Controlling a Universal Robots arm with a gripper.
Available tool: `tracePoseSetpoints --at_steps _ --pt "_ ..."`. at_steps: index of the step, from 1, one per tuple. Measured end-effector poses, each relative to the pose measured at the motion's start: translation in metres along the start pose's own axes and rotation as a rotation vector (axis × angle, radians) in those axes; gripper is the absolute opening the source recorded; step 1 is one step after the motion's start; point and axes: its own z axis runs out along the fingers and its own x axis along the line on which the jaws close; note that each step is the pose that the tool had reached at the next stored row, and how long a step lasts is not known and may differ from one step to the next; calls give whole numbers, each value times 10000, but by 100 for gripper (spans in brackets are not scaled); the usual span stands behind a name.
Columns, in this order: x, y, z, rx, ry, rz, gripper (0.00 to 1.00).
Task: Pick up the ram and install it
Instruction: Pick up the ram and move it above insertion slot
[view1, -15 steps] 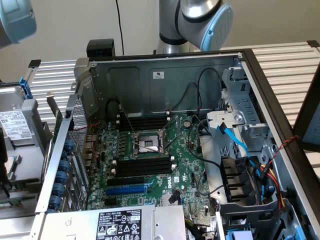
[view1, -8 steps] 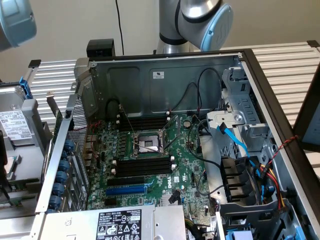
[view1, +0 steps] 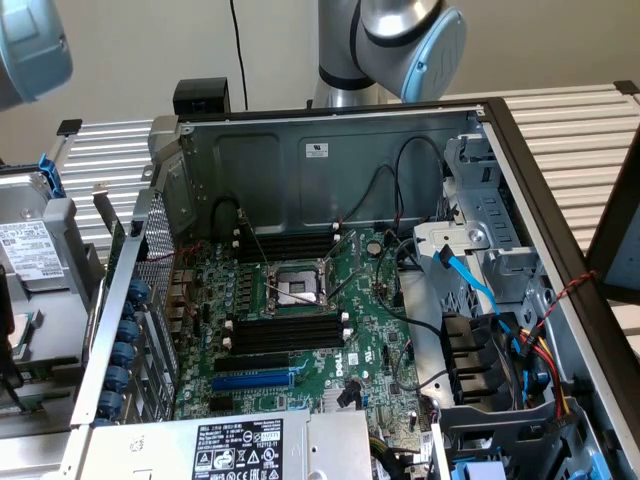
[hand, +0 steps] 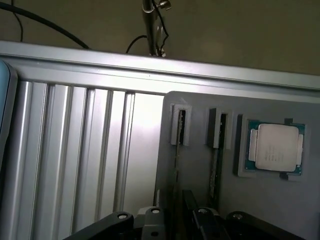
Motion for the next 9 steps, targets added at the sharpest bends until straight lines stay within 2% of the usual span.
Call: tracePoseSetpoints --at_steps 6,9 --pt "1 0 73 1 -1 37 27" --pt "1 1 72 -1 0 38 27"
